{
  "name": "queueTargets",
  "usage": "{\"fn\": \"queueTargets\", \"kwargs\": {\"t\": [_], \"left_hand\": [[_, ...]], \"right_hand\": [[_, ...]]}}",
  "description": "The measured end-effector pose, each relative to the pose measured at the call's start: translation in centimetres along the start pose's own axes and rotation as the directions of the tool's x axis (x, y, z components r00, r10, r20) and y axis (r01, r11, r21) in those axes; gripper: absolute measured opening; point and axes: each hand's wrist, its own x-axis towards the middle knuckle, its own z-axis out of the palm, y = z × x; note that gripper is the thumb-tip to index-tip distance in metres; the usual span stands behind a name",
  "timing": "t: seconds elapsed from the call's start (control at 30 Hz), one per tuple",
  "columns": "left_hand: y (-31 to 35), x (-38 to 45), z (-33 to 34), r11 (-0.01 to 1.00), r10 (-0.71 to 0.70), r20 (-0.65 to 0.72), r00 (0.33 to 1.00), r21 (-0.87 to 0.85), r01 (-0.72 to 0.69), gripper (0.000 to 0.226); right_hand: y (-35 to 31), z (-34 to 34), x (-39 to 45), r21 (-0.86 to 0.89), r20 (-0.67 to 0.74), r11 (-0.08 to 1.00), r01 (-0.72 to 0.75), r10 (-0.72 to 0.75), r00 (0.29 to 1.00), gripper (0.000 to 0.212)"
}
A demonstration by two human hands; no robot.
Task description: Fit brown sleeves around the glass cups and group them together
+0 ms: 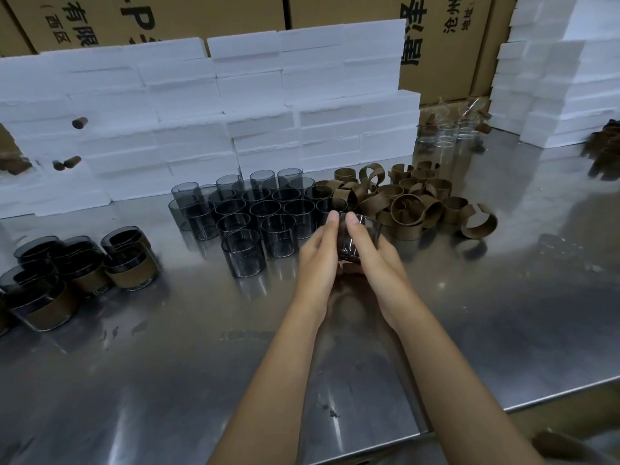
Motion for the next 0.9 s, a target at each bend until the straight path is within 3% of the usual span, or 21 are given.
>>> {"fn": "queueTargets", "kwargs": {"t": [0.13, 0.33, 0.47, 0.73, 0.8, 0.9], "left_hand": [[0.1, -0.3, 0.3, 0.993, 0.094, -0.043, 0.995, 0.07, -0.091, 0.027], [-0.1, 0.2, -0.2, 0.967, 0.246, -0.147, 0.958, 0.107, -0.232, 0.015], [-0.1, 0.4, -0.7, 0.962, 0.246, -0.175, 0.953, 0.164, -0.218, 0.013], [0.2, 0.1, -0.8, 0.998, 0.056, -0.128, 0.99, 0.021, -0.054, 0.04], [0.3, 0.0, -0.9, 0.996, -0.009, -0.069, 0.998, -0.093, 0.002, 0.05], [0.6, 0.2, -0.9, 0.962, -0.072, 0.067, 0.995, -0.259, 0.087, 0.039]], "right_hand": [[0.3, 0.1, 0.2, -0.048, -0.038, 0.998, 0.031, -0.033, 0.999, 0.039], [1.0, -0.1, 0.8, -0.131, -0.038, 0.991, -0.02, 0.015, 0.999, 0.067], [1.2, -0.2, 0.9, -0.096, -0.062, 0.995, -0.009, 0.003, 0.998, 0.048], [0.7, -0.6, 0.8, 0.063, -0.111, 0.997, -0.036, 0.042, 0.993, 0.034], [0.4, -0.5, 0.6, 0.1, -0.11, 0.994, -0.036, 0.047, 0.993, 0.035], [0.0, -0.3, 0.4, 0.103, -0.042, 0.993, -0.054, 0.059, 0.997, 0.047]]}}
